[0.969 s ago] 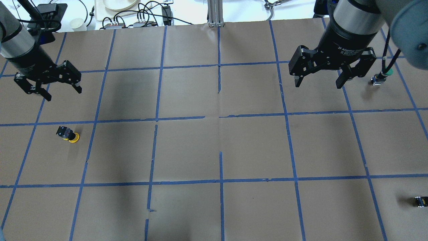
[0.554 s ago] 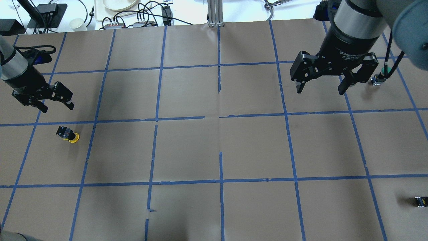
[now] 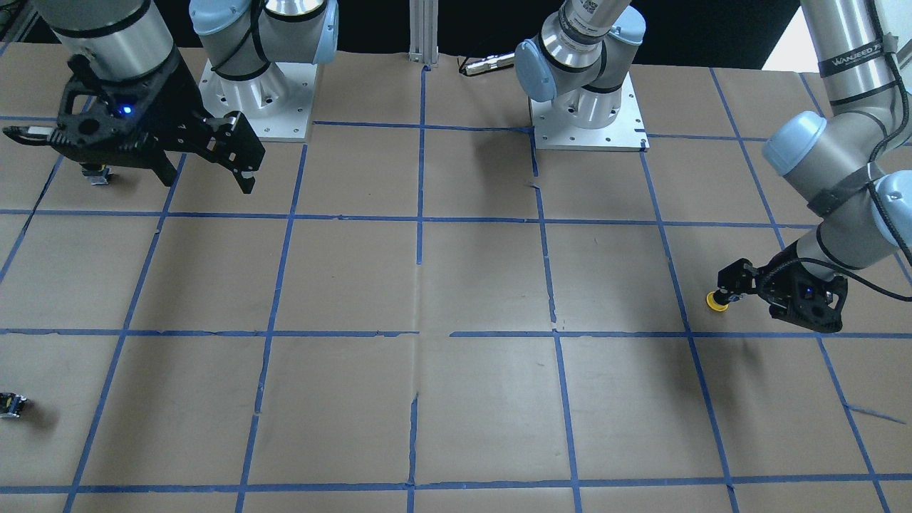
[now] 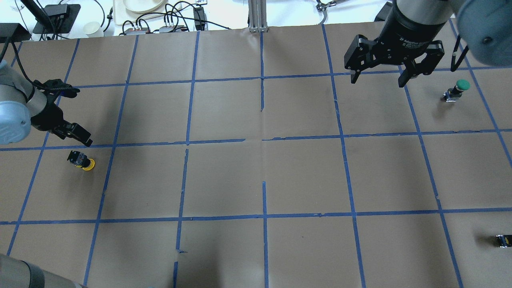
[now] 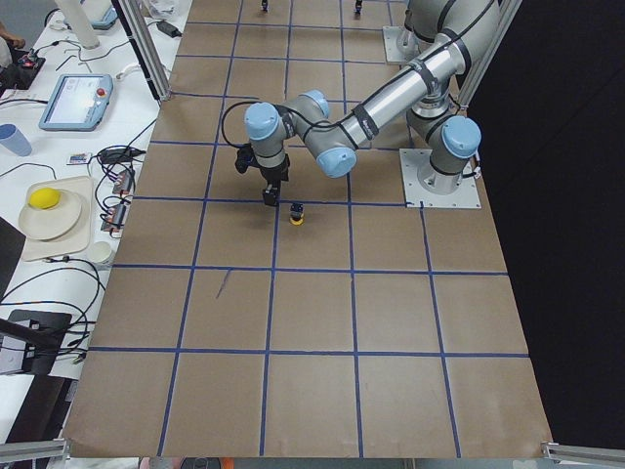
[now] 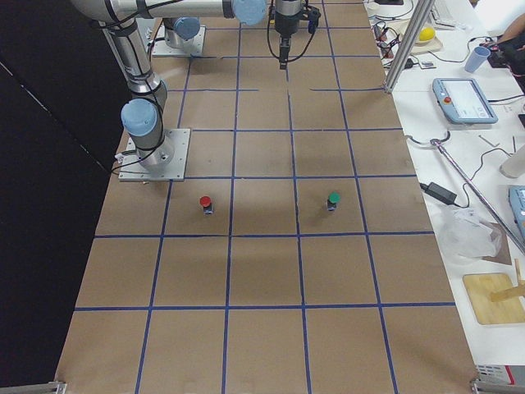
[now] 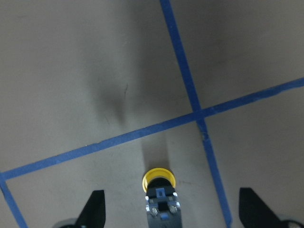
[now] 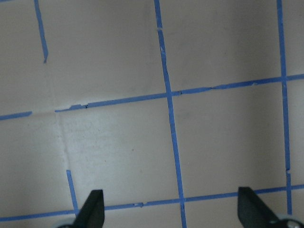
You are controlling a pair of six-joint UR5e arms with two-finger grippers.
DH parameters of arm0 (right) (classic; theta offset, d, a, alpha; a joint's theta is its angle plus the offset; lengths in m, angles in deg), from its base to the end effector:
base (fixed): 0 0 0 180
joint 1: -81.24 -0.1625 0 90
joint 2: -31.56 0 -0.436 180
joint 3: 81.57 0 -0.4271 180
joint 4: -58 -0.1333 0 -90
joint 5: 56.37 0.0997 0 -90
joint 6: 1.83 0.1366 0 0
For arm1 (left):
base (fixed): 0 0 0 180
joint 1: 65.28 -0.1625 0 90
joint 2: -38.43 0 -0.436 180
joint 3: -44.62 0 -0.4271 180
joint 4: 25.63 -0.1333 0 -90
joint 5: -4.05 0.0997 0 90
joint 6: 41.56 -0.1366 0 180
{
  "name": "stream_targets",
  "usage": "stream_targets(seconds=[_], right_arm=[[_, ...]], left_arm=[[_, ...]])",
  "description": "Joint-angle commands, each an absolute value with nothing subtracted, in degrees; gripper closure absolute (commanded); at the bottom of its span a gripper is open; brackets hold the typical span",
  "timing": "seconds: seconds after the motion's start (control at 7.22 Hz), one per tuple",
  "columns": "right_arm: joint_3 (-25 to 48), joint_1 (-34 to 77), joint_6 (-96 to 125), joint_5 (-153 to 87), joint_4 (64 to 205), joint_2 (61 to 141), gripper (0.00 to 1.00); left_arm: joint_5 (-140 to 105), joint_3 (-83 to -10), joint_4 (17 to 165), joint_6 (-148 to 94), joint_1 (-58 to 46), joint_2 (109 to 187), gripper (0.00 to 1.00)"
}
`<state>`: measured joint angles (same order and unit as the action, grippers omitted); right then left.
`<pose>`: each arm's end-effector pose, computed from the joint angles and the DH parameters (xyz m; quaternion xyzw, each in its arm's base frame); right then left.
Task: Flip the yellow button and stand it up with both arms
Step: 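Lower the left gripper onto the yellow button and close on its base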
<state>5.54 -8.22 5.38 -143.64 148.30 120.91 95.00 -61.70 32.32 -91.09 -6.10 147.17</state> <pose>0.1347 -0.5387 0.4833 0.0670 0.9972 -0.0207 0.0251 0.1857 -0.5670 0.1884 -0.1627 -0.9863 -0.0254 0.0106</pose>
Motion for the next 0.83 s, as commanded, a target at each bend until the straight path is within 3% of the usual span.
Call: stream_targets(seconds=[0.0, 0.42, 0.55, 0.69], right_arm=[[4.56, -8.06, 5.99, -143.03, 147.56, 119.37, 0.0], [4.83, -8.06, 6.08, -143.82, 147.12, 116.9, 0.0], [4.83, -8.06, 6.16, -144.25, 144.68, 117.33, 0.0], [3.7, -7.62, 5.73, -144.69, 142.74, 118.73, 0.0]], left_arm=[[98.32, -63.13, 32.02, -91.65, -6.3, 147.33, 0.02], [99.93, -64.88, 33.79, -91.3, -6.13, 145.84, 0.08], [99.85, -65.85, 33.79, -91.04, -6.04, 144.53, 0.17], [99.59, -66.03, 33.7, -91.13, -6.13, 144.25, 0.35]])
